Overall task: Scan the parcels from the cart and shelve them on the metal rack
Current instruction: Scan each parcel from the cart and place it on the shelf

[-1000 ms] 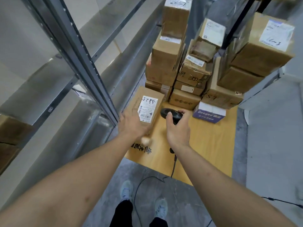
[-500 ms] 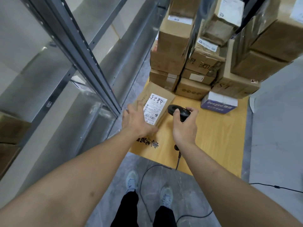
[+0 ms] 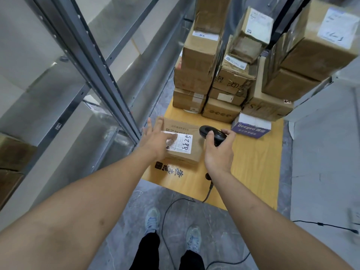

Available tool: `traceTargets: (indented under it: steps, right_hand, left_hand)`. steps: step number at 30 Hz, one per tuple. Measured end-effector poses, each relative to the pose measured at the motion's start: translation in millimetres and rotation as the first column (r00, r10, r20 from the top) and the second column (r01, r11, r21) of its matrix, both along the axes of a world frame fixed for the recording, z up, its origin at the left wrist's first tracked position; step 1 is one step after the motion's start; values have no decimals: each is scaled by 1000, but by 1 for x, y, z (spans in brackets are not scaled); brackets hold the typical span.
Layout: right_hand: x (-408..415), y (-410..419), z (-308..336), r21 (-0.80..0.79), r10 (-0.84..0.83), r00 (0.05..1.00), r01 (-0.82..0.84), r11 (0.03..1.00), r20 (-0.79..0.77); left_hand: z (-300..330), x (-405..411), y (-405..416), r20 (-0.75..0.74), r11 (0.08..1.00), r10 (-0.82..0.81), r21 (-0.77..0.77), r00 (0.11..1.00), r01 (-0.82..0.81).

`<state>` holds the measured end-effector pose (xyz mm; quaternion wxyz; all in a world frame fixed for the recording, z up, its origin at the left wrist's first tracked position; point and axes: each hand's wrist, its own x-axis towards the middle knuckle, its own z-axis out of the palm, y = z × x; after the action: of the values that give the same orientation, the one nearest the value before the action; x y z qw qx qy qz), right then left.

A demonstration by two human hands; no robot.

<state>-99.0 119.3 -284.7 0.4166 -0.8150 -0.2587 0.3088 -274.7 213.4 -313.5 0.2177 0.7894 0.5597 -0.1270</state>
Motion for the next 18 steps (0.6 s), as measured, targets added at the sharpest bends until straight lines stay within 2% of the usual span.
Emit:
traceTargets:
  steps: [2, 3, 6, 8, 10, 15, 18]
  right_hand:
    - [1, -1, 1, 7, 0, 1000, 0, 1000, -6]
    - [1, -1, 2, 10, 1, 1000, -1, 1000, -8]
    - [3, 0, 2, 13, 6, 1000, -6, 1000, -1]
    - [5, -1, 0, 14, 8, 1000, -8, 1000, 7]
    - [7, -2, -2, 6, 6, 1000, -6, 1000, 14]
    - [11, -5, -7, -14, -2, 1000, 2, 1000, 12]
    - [11, -5, -6, -15, -4, 1000, 4, 1000, 4]
  left_hand:
    - [-2, 10, -8, 92, 973, 219, 49, 971, -224]
    - [-2, 18, -13, 131, 929, 361, 35, 923, -368]
    - [-3, 41, -21, 101, 683, 729, -161, 677, -712]
    - [-14, 49, -23, 103, 567, 821, -249, 561, -785]
    - [-24, 48, -27, 184, 574, 819, -286, 544, -767]
    - [-34, 32, -24, 379, 723, 686, -263, 621, -639]
    - [-38, 24, -14, 498, 798, 589, -234, 636, -556]
